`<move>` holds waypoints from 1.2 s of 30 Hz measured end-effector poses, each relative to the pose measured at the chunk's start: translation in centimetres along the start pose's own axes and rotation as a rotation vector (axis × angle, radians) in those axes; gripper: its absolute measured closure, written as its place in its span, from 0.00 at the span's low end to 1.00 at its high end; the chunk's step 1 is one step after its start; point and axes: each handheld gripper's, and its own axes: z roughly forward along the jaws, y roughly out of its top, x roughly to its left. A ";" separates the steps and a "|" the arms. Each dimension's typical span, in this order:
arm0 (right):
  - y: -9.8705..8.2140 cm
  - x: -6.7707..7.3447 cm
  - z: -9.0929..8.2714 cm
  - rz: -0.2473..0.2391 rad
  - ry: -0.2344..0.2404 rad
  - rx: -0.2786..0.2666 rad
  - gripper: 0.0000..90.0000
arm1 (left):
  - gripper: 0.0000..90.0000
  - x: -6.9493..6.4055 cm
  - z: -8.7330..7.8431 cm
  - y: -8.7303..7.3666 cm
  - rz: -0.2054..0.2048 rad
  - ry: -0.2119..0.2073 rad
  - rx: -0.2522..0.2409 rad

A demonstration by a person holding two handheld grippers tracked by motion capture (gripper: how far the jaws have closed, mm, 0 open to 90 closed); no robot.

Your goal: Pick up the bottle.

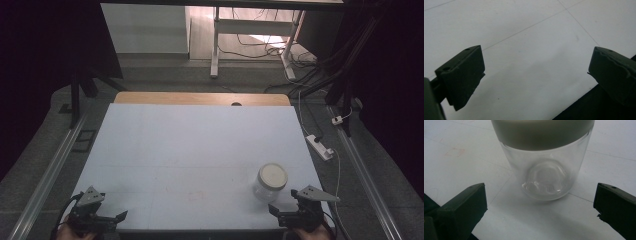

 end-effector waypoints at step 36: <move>0.3 0.3 0.3 -0.031 -0.001 0.011 0.00 | 0.03 0.3 0.0 -0.1 -0.001 -0.069 -0.003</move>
